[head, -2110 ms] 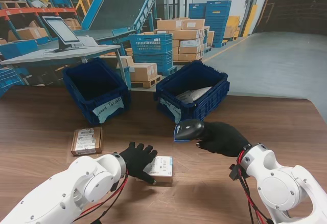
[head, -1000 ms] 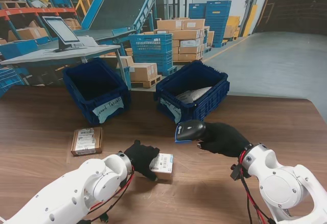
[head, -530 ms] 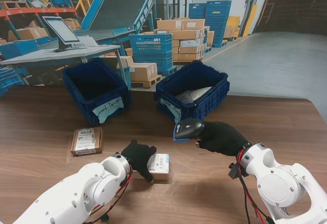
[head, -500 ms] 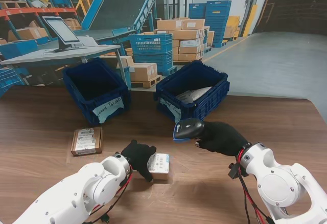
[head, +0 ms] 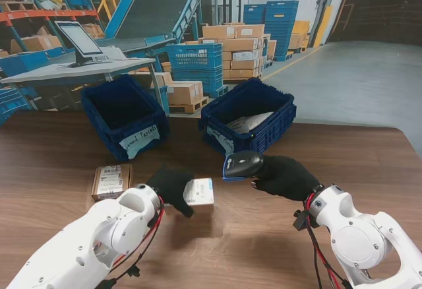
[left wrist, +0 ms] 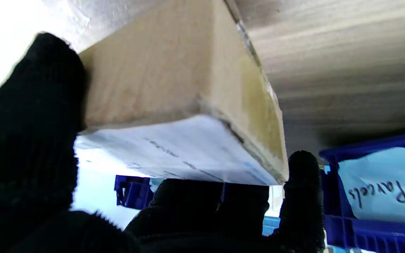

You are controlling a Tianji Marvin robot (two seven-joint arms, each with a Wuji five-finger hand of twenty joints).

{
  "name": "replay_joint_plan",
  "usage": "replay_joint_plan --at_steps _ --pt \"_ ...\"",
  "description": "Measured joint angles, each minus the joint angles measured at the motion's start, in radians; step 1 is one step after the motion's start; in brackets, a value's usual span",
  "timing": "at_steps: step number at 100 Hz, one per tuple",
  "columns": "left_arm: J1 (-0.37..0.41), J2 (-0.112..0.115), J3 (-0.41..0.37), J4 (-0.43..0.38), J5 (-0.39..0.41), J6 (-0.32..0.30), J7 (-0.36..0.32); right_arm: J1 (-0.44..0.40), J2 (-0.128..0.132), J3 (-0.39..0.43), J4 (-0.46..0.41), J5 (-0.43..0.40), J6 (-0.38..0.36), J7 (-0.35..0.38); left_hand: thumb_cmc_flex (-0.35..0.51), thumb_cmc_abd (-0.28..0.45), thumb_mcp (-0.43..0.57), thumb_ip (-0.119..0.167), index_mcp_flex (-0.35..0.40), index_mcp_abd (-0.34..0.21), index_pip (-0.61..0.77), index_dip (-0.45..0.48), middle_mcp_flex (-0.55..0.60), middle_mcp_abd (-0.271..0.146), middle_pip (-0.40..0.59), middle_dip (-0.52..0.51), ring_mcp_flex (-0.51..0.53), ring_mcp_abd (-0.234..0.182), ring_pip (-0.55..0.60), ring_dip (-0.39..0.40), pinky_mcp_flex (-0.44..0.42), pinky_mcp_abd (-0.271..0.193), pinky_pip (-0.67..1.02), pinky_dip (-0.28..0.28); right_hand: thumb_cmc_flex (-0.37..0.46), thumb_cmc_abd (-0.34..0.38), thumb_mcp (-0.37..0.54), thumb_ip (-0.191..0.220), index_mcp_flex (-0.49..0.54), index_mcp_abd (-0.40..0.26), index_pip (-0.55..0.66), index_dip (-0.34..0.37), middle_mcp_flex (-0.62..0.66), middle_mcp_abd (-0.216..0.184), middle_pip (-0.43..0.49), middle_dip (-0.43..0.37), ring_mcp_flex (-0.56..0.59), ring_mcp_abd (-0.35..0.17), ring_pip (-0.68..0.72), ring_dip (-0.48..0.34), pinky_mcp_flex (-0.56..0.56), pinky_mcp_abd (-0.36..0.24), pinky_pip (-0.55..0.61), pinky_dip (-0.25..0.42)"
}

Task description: Scan and sort packages by packaging type

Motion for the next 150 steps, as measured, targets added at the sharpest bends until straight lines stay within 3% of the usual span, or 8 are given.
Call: replay_joint_plan --at_steps 29,40,48,64,80,123,136,150 --pt "0.01 0.001 -0.081 -0.11 -0.004 0.104 -0.08 -0.005 -0.001 -0.016 -0.005 -0.015 -0.011 -0.011 0.0 0.0 0.0 0.0 0.0 0.0 0.0 0.0 0.0 0.0 0.0 0.0 0.0 0.0 0.0 0.006 0.0 0.0 0.001 0.01 0.0 0.0 0.0 0.0 0.0 0.0 0.0 0.0 0.0 0.0 0.0 0.0 0.0 0.0 0.0 0.0 -0.001 0.0 0.0 0.0" --pt "-0.001 0.002 -0.109 -0.141 -0.05 0.155 -0.126 -0.006 -0.001 -0.02 -0.007 -0.019 -0.012 -0.018 0.0 0.0 0.0 0.0 0.0 0.0 0.001 0.0 0.001 0.0 0.0 0.0 0.0 0.0 0.0 0.008 0.0 0.001 0.001 0.01 0.0 0.0 0.0 0.0 0.0 0.0 0.0 0.0 0.0 0.0 0.0 0.0 0.0 0.0 0.0 0.0 -0.001 0.0 0.0 0.0" --pt "-0.016 0.004 -0.126 -0.153 -0.093 0.19 -0.148 -0.005 -0.002 -0.023 -0.008 -0.021 -0.013 -0.02 0.0 0.0 0.0 0.0 0.0 0.0 0.001 0.0 0.001 0.0 0.0 0.0 0.0 0.0 0.0 0.009 0.0 0.001 0.001 0.011 0.0 0.0 0.0 0.0 0.0 0.0 0.0 0.0 0.0 0.0 0.0 0.0 0.0 0.0 0.0 0.0 -0.001 0.0 0.0 0.0" --pt "-0.054 0.01 -0.152 -0.17 -0.063 0.232 -0.219 0.001 -0.002 -0.032 -0.006 -0.023 -0.016 -0.022 0.0 0.0 0.0 0.0 0.0 0.0 0.002 0.0 0.001 0.0 0.0 0.0 0.0 0.0 0.0 0.011 0.0 0.004 0.001 0.012 0.0 0.0 0.0 0.0 0.0 0.0 0.0 0.0 0.0 0.0 0.0 0.0 0.0 0.001 0.0 0.0 -0.001 0.0 0.0 0.0" --pt "-0.106 0.015 -0.17 -0.166 -0.065 0.285 -0.243 0.017 -0.002 -0.044 0.006 -0.023 -0.019 -0.023 0.0 0.0 0.0 0.0 0.0 0.0 0.002 0.0 0.001 0.0 0.0 0.0 0.0 0.0 0.0 0.012 0.0 0.007 0.001 0.013 0.0 0.0 0.0 0.0 0.0 0.0 0.0 0.0 0.0 0.0 0.0 0.0 0.0 0.001 0.0 0.0 0.0 0.0 0.0 0.0" --pt "-0.313 0.022 -0.142 -0.001 -0.153 0.424 -0.265 0.063 -0.001 -0.066 0.039 -0.023 -0.023 0.005 0.0 0.0 0.0 -0.007 0.0 0.0 0.002 0.0 0.001 0.0 0.0 0.0 0.0 0.0 0.0 0.012 0.0 0.012 0.013 0.023 0.0 0.0 0.0 0.0 0.0 0.001 0.0 0.0 0.0 0.0 0.0 0.0 0.0 0.001 0.0 0.0 0.002 0.0 0.0 0.0" --pt "-0.381 0.021 -0.116 0.066 -0.237 0.495 -0.247 0.077 0.0 -0.076 0.051 -0.022 -0.023 0.013 0.0 0.0 0.0 -0.007 0.0 0.0 0.002 0.0 0.001 0.0 0.0 0.0 0.0 0.0 0.0 0.012 0.001 0.012 0.014 0.024 0.0 0.0 0.0 0.0 0.0 0.001 0.0 0.0 0.0 0.0 0.0 0.0 0.0 0.001 0.0 0.0 0.002 0.0 0.0 0.0" --pt "-0.457 0.019 -0.076 0.153 -0.282 0.531 -0.23 0.092 0.001 -0.085 0.063 -0.018 -0.026 0.018 0.0 0.0 0.0 -0.008 0.0 0.0 0.003 0.0 0.001 0.0 0.0 0.0 0.0 0.0 0.0 0.013 0.001 0.013 0.025 0.025 0.0 0.0 0.0 0.0 0.0 0.001 0.0 0.0 0.0 0.0 0.0 0.0 0.0 0.001 0.0 0.0 0.002 0.0 0.0 0.0"
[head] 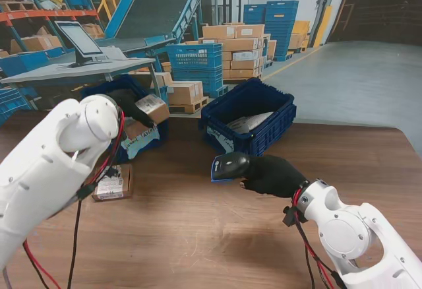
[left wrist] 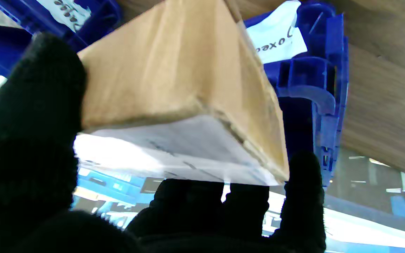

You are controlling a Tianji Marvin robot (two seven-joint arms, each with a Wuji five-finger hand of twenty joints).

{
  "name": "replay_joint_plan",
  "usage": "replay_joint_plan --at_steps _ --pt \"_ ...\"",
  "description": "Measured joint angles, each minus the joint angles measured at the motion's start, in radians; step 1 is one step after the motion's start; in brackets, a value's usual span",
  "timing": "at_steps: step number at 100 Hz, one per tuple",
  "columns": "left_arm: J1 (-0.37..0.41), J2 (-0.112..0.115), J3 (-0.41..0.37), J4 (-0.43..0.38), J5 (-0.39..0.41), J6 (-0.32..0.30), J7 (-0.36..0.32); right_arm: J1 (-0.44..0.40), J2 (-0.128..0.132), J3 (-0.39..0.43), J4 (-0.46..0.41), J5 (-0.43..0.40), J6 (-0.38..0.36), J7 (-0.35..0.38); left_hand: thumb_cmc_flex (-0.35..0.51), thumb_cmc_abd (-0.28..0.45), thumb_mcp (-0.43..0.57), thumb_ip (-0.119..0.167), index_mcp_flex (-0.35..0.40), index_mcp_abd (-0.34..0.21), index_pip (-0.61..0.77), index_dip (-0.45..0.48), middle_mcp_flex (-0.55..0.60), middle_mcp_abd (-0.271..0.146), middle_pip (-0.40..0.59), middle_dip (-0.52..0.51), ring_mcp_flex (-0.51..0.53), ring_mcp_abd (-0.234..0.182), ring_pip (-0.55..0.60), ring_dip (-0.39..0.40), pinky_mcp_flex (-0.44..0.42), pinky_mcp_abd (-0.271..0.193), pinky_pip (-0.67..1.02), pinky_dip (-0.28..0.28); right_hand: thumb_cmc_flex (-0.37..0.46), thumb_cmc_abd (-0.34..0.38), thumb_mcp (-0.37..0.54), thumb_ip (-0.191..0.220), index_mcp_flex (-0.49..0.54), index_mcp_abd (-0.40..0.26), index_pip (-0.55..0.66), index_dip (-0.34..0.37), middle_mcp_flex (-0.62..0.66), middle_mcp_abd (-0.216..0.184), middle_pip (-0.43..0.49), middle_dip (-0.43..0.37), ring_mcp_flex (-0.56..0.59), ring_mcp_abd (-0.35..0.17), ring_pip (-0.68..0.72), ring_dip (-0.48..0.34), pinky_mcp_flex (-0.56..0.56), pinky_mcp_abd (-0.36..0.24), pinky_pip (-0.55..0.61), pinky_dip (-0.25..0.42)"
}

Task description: Scan and sort packages by packaging type

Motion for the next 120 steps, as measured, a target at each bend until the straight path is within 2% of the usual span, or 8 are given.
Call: replay_joint_plan --at_steps 16,31,55,85,94,107,120 --pt "-0.077 -0.002 0.038 0.085 -0.037 0.015 -0.013 0.01 0.001 -0.004 0.006 0.004 -0.002 0.009 0.0 0.0 0.0 0.0 0.0 0.0 0.0 0.0 0.0 0.0 0.0 0.0 0.0 0.0 0.0 0.001 0.0 0.0 0.0 0.001 0.0 0.0 0.0 0.0 0.0 0.0 0.0 0.0 0.0 0.0 0.0 0.0 0.0 0.0 0.0 0.0 0.0 0.0 0.0 0.0" --pt "-0.112 -0.002 0.047 0.126 -0.059 0.033 -0.027 0.013 0.002 -0.004 0.007 0.005 -0.002 0.021 0.0 0.0 0.0 0.0 0.0 0.0 0.0 0.0 0.0 0.0 0.0 0.0 0.0 0.0 0.0 0.001 0.0 0.0 0.0 0.01 0.0 0.0 0.0 0.0 0.0 0.0 0.0 0.0 0.0 0.0 0.0 0.0 0.0 0.0 0.0 0.0 0.0 0.0 0.0 0.0" --pt "-0.114 0.0 0.023 0.164 -0.074 0.06 -0.041 0.028 0.005 -0.01 0.012 0.005 -0.001 0.032 0.0 0.0 0.0 0.0 0.0 0.0 0.0 0.0 0.0 0.0 0.0 0.0 0.0 0.0 0.0 0.002 0.0 0.001 0.001 0.011 0.0 0.0 0.0 0.0 0.0 0.0 0.0 0.0 0.0 0.0 0.0 0.0 0.0 0.0 0.0 0.0 0.0 0.0 0.0 0.0" --pt "-0.097 0.016 -0.018 0.196 -0.081 0.093 -0.073 0.051 0.007 -0.03 0.021 0.002 -0.002 0.035 0.0 0.0 0.0 0.0 0.0 0.0 0.002 -0.009 0.0 0.0 0.0 0.0 0.0 0.002 0.0 0.002 0.0 0.011 0.002 0.014 0.0 0.0 0.0 0.0 0.0 0.0 0.0 0.0 0.0 0.0 0.0 0.0 0.0 0.0 0.0 0.0 0.0 0.0 0.0 0.0" --pt "-0.096 0.017 -0.022 0.215 -0.091 0.111 -0.061 0.057 0.007 -0.035 0.024 0.002 -0.002 0.033 0.0 0.0 0.0 -0.001 0.0 0.0 0.004 -0.01 0.0 0.0 0.0 0.0 0.0 0.004 0.005 0.002 0.0 0.013 0.002 0.02 0.0 0.0 0.0 0.0 0.0 0.0 0.0 0.0 0.0 0.0 0.0 0.0 0.0 0.0 0.0 0.0 0.0 0.0 0.0 0.0" --pt "-0.092 0.015 -0.031 0.244 -0.171 0.147 -0.009 0.062 0.007 -0.038 0.026 0.002 -0.003 0.031 0.0 0.0 0.0 -0.001 0.0 0.0 0.004 -0.013 0.001 0.001 0.0 0.0 0.0 0.005 0.005 0.002 0.001 0.022 0.002 0.023 0.0 0.0 0.0 0.0 0.0 0.0 0.0 0.0 0.0 0.0 0.0 0.0 0.0 0.0 0.0 0.0 0.0 0.0 0.0 0.0" --pt "-0.094 0.006 -0.031 0.286 -0.2 0.156 0.014 0.062 0.007 -0.037 0.026 0.002 -0.003 0.032 0.0 0.0 0.0 -0.001 0.0 0.0 0.004 -0.013 0.001 0.001 0.0 0.0 0.0 0.005 0.006 0.001 0.001 0.022 0.003 0.024 0.0 0.0 0.0 0.0 0.0 0.0 0.0 0.0 0.0 0.0 0.0 0.0 0.0 0.0 0.0 0.0 0.0 0.0 0.0 0.0"
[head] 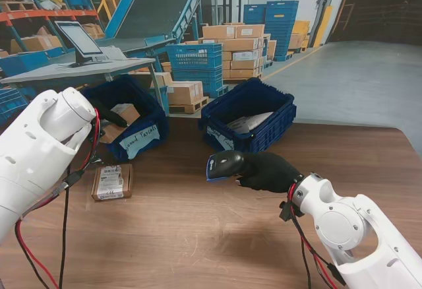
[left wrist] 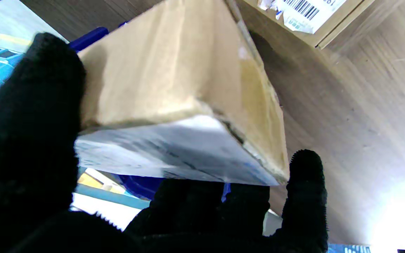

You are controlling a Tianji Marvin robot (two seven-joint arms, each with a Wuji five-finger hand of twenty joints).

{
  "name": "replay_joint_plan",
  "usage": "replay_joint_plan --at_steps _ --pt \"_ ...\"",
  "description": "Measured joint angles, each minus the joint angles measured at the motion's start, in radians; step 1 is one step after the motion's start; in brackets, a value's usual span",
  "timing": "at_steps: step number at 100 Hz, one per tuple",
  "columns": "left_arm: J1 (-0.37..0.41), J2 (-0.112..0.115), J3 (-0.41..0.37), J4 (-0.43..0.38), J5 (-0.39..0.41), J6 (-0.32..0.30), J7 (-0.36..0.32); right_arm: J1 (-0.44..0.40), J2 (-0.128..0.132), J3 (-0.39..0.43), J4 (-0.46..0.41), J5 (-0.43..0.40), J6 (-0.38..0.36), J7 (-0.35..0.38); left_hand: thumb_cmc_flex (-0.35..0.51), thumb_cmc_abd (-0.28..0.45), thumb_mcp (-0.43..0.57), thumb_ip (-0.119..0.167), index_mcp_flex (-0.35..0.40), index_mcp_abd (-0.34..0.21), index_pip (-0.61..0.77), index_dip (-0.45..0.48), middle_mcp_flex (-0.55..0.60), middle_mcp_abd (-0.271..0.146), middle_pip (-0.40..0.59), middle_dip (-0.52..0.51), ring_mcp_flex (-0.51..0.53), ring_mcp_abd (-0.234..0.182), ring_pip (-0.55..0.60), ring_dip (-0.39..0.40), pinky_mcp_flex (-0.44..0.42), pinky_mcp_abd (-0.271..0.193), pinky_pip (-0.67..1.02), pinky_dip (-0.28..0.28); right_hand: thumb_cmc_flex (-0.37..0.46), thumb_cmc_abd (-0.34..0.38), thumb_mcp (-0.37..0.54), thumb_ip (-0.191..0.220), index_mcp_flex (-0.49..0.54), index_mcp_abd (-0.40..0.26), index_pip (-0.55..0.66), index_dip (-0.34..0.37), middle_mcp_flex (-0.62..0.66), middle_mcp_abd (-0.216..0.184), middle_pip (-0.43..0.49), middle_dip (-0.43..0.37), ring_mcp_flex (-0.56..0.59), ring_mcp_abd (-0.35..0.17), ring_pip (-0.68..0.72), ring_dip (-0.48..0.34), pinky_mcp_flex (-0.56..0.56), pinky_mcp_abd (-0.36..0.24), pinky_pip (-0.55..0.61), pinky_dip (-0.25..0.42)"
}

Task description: Scan and sort packages by packaging type

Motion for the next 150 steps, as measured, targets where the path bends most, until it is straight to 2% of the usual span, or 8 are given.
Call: replay_joint_plan --at_steps 34,51,67,88,101,114,130,150 --pt "-0.009 -0.062 -0.013 0.078 -0.129 0.04 0.191 -0.01 0.0 0.012 -0.002 0.005 0.0 0.01 0.0 0.0 0.0 -0.004 0.01 0.029 0.014 -0.009 0.011 0.047 0.017 0.039 0.0 0.041 0.052 0.001 0.0 0.001 0.009 0.001 0.0 0.0 0.0 0.0 0.0 0.0 0.0 0.0 0.0 0.0 0.0 0.0 0.0 0.0 0.0 0.0 -0.002 0.0 0.0 0.0" --pt "-0.026 -0.091 -0.015 0.103 -0.162 0.071 0.227 -0.012 0.0 0.015 0.0 0.011 -0.001 0.012 0.0 0.0 0.0 -0.004 0.012 0.033 0.014 -0.01 0.011 0.056 0.033 0.044 0.0 0.042 0.059 0.0 0.0 0.001 0.009 0.001 0.0 0.0 0.0 0.0 0.0 0.0 0.0 0.0 0.0 0.0 0.0 0.0 0.0 0.0 0.0 0.0 -0.003 0.0 0.0 0.0" --pt "-0.033 -0.145 -0.035 0.14 -0.214 0.1 0.358 -0.013 0.0 0.015 0.004 0.016 -0.006 0.011 0.0 0.0 0.0 -0.004 0.014 0.033 0.014 -0.021 0.011 0.056 0.033 0.04 0.0 0.042 0.061 -0.01 0.0 0.006 0.009 0.007 0.0 0.0 0.0 0.0 0.0 0.0 0.0 0.0 0.0 0.0 0.0 0.0 0.0 0.0 0.0 0.0 -0.003 0.0 0.0 0.0" --pt "-0.037 -0.186 -0.08 0.161 -0.264 0.121 0.397 -0.019 0.001 0.022 0.005 0.023 -0.009 0.015 0.0 0.0 0.0 -0.005 0.024 0.036 0.014 -0.04 0.022 0.056 0.032 0.017 0.0 0.078 0.091 -0.009 -0.001 0.012 0.009 0.011 0.0 0.0 0.0 0.0 0.0 0.0 0.0 0.0 0.0 0.0 0.0 0.0 0.0 0.0 0.0 0.0 -0.003 0.0 0.0 0.0" --pt "-0.031 -0.233 -0.157 0.19 -0.323 0.127 0.496 -0.02 0.001 0.023 0.008 0.025 -0.012 0.015 0.0 0.0 0.0 -0.005 0.025 0.046 0.014 -0.041 0.027 0.057 0.031 0.014 0.006 0.12 0.115 -0.01 -0.002 0.014 0.009 0.011 0.0 0.0 0.0 0.0 0.0 0.0 0.0 0.0 0.0 0.0 0.0 0.0 0.0 0.0 0.0 0.0 -0.003 0.0 0.0 0.0" --pt "-0.029 -0.32 -0.288 0.234 -0.208 0.127 0.501 -0.019 0.001 0.021 0.013 0.028 -0.016 0.015 -0.001 0.0 0.0 -0.005 0.027 0.052 0.014 -0.041 0.031 0.061 0.037 0.03 0.011 0.145 0.129 -0.002 -0.003 0.025 0.009 0.012 0.0 0.0 0.0 0.0 0.0 0.0 0.0 0.0 0.0 0.0 0.0 0.0 0.0 0.0 0.0 0.0 -0.003 0.0 0.0 0.0" --pt "-0.051 -0.319 -0.223 0.262 -0.441 0.127 0.724 -0.018 0.002 0.02 0.019 0.033 -0.018 0.019 -0.001 0.0 0.0 -0.005 0.032 0.052 0.014 -0.043 0.032 0.065 0.039 0.02 0.011 0.177 0.139 0.0 -0.007 0.031 0.009 0.015 0.0 0.0 0.0 0.0 0.0 0.0 0.0 0.0 0.0 0.0 0.0 0.0 0.0 0.0 0.0 0.0 -0.003 0.0 0.0 0.0" --pt "-0.053 -0.337 -0.242 0.273 -0.351 0.127 0.676 -0.016 0.003 0.02 0.024 0.039 -0.019 0.028 -0.001 0.0 0.0 -0.007 0.032 0.052 0.014 -0.045 0.032 0.065 0.039 0.016 0.011 0.174 0.14 -0.022 -0.013 0.035 0.009 0.018 0.0 0.0 0.0 0.0 0.0 0.0 0.0 0.0 0.0 0.0 0.0 0.0 0.0 0.0 0.0 0.0 -0.003 0.0 0.0 0.0"
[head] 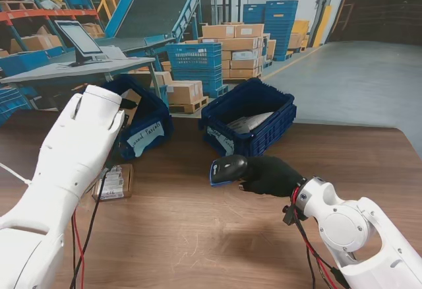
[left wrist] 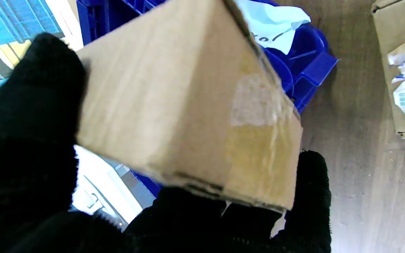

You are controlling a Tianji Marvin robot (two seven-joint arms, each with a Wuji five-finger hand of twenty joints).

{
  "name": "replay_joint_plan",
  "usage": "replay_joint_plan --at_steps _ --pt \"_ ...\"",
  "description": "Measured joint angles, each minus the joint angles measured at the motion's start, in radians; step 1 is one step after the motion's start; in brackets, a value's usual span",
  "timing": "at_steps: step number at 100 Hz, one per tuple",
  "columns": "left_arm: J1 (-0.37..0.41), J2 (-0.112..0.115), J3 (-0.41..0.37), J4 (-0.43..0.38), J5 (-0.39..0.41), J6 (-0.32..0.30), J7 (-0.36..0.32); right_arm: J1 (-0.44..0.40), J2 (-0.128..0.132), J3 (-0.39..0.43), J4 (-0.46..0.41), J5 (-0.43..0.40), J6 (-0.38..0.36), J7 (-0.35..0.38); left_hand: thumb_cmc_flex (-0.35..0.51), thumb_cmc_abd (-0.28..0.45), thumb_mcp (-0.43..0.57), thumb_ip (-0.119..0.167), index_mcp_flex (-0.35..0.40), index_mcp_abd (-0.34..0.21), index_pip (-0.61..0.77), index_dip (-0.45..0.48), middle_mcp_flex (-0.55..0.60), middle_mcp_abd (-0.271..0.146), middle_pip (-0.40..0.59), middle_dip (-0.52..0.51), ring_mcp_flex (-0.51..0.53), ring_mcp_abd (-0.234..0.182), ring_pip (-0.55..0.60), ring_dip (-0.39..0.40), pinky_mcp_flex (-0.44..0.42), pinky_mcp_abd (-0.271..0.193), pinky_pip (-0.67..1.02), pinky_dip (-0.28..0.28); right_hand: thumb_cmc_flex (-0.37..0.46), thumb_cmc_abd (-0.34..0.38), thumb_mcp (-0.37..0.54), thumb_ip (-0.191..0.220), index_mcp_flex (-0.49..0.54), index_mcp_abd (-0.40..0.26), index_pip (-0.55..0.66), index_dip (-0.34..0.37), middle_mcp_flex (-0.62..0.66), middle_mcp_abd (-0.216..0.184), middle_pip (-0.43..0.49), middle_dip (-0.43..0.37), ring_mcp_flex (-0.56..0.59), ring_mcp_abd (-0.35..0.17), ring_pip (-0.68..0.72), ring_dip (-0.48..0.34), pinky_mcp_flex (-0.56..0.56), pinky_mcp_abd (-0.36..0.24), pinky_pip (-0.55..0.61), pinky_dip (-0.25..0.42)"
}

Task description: Scan and sort packages by packaging type

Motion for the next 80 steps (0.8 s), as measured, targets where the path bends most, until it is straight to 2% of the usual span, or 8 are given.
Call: replay_joint_plan --at_steps 15,22,31,38,53,63,74,80 --pt "0.009 -0.005 -0.02 -0.013 -0.009 0.0 0.007 0.002 0.001 -0.002 0.004 0.0 -0.004 0.0 0.0 0.001 0.0 -0.008 0.0 0.0 -0.001 -0.004 0.0 0.0 -0.005 -0.01 0.0 -0.01 0.0 -0.032 0.0 0.0 0.0 0.007 0.0 0.0 0.0 0.0 0.0 0.0 0.0 0.0 0.0 0.0 0.0 0.0 0.0 0.0 0.0 0.0 0.0 0.0 0.0 0.0" --pt "0.028 -0.018 -0.066 -0.04 0.15 0.0 -0.12 0.002 0.001 -0.004 0.006 0.001 -0.005 -0.002 0.0 0.002 0.0 -0.008 0.0 0.0 -0.002 -0.007 0.0 0.0 -0.006 -0.013 0.0 -0.036 0.0 -0.046 -0.002 0.001 0.0 0.008 0.0 0.0 0.0 0.0 0.0 0.0 0.0 0.0 0.0 0.0 0.0 0.0 0.0 0.0 0.0 0.0 0.0 0.0 0.0 0.0" --pt "0.061 -0.082 -0.226 -0.091 0.407 0.0 -0.337 0.003 0.001 -0.006 0.009 0.001 -0.008 -0.004 0.0 0.003 0.0 -0.008 0.0 0.0 -0.002 -0.013 0.0 0.0 -0.006 -0.015 0.0 -0.045 0.0 -0.052 -0.001 0.003 0.0 0.008 0.0 0.0 0.0 0.0 0.0 0.0 0.0 0.0 0.0 0.0 0.0 0.0 0.0 0.0 0.0 0.0 0.0 0.0 0.0 0.0" --pt "0.078 -0.102 -0.244 -0.119 0.572 0.0 -0.412 0.004 0.001 -0.008 0.011 0.001 -0.012 -0.006 0.0 0.003 0.0 -0.008 0.0 0.0 -0.002 -0.013 0.0 0.0 -0.007 -0.015 0.0 -0.046 0.0 -0.052 -0.001 0.004 0.0 0.009 0.0 0.0 0.0 0.0 0.0 0.0 0.0 0.0 0.0 0.0 0.0 0.0 0.0 0.0 0.0 0.0 0.0 0.0 0.0 0.0" --pt "0.118 -0.113 -0.268 -0.198 0.635 0.0 -0.463 0.006 0.001 -0.011 0.014 -0.002 -0.021 -0.017 0.0 0.003 0.0 -0.008 0.0 0.0 -0.002 -0.013 0.0 0.0 -0.007 -0.015 0.0 -0.046 0.0 -0.052 -0.001 0.004 0.0 0.01 0.0 0.0 0.0 0.0 0.0 0.0 0.0 0.0 0.0 0.0 0.0 0.0 0.0 0.0 0.0 0.0 0.0 0.0 0.0 0.0" --pt "0.152 -0.1 -0.266 -0.274 0.689 0.0 -0.563 0.009 0.001 -0.015 0.017 -0.003 -0.027 -0.024 0.0 0.003 0.0 -0.008 0.0 0.0 -0.002 -0.013 0.0 0.0 -0.007 -0.015 0.0 -0.047 0.0 -0.052 -0.001 0.005 0.0 0.011 0.0 0.0 0.0 0.0 0.0 0.0 0.0 0.0 0.0 0.0 0.0 0.0 0.0 0.0 0.0 0.0 0.0 0.0 0.0 0.0" --pt "0.184 -0.03 -0.182 -0.333 0.646 -0.001 -0.564 0.016 0.001 -0.023 0.023 -0.006 -0.035 -0.034 0.0 0.003 0.0 -0.008 0.0 0.0 -0.002 -0.013 0.0 0.0 -0.007 -0.015 0.0 -0.047 0.0 -0.052 -0.001 0.005 0.0 0.019 0.0 0.0 0.0 0.0 0.0 0.0 0.0 0.0 0.0 0.0 0.0 0.0 0.0 0.0 0.0 0.0 0.0 0.0 0.0 0.0" --pt "0.196 -0.017 -0.189 -0.345 0.636 -0.002 -0.561 0.019 0.0 -0.026 0.025 -0.009 -0.038 -0.042 0.0 0.003 0.0 -0.008 0.0 0.0 -0.002 -0.013 0.0 0.0 -0.007 -0.015 0.0 -0.047 0.0 -0.052 -0.001 0.005 0.0 0.02 0.0 0.0 0.0 0.0 0.0 0.0 0.0 0.0 0.0 0.0 0.0 0.0 0.0 0.0 0.0 0.0 0.001 0.0 0.0 0.0"
